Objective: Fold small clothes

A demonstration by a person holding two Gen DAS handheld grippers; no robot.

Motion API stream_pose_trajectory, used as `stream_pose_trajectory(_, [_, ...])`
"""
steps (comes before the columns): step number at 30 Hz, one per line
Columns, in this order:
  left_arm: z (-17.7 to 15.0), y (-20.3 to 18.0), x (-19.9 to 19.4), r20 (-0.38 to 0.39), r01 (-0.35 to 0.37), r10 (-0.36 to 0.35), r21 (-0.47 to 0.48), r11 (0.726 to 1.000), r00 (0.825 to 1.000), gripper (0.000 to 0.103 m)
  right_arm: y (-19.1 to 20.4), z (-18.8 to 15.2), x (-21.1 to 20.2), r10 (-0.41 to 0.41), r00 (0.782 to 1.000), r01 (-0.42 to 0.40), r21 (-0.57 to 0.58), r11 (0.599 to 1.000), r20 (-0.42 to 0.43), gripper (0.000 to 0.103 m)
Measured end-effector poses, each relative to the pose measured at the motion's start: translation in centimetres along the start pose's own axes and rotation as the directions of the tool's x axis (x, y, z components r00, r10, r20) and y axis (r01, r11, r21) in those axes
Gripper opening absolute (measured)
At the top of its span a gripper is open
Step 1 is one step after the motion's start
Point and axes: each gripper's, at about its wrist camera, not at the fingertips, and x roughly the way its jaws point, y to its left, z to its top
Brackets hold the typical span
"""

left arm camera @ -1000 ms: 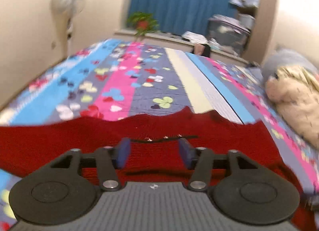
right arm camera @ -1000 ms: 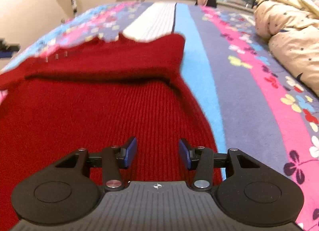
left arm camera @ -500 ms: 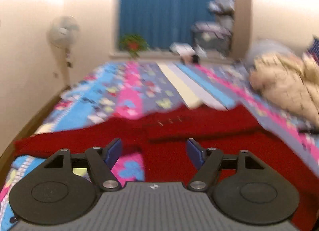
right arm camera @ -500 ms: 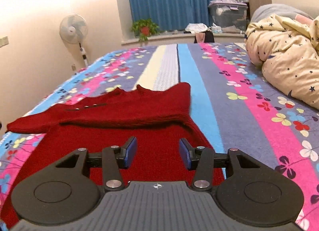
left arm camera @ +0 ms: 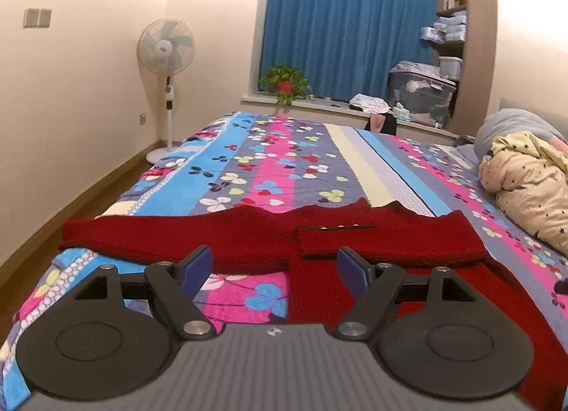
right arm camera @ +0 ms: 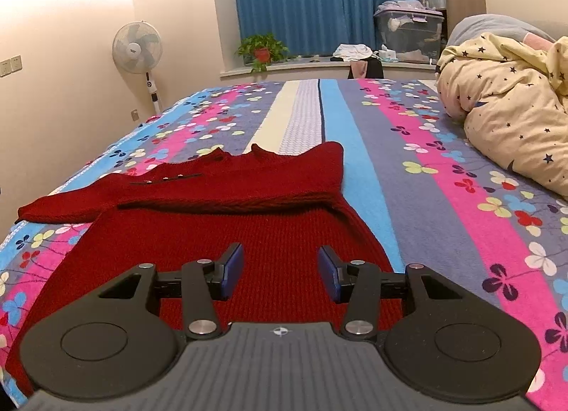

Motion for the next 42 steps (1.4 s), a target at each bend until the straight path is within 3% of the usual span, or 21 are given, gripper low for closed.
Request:
stream_pose_trajectory(4, [-0.2,0.0,-0.5,0.003,0.003,-0.003,0.019,1.0,1.0,0.082,0.4,-0.1,0.6,-0.002,1.0,0.002,-0.003,1.0,-0.018,0.049])
stream_pose_trajectory(22, [0.2,3.2,-1.1,-0.011,-0.042,0.042,-0.083,0.996,0.999,0.083,3.9,-0.4,2.5,0.035,0.997,-0.039,-0.071,0.997,-0.062,0.049])
stream_pose_trajectory(42, [0.0,2.8,-0.7,-0.024,-0.045,0.043,-0.07,0.997,0.999,0.084,4.1,-0.4,2.4,0.04,0.997,-0.045,-0.07,0.997,-0.067,0.049])
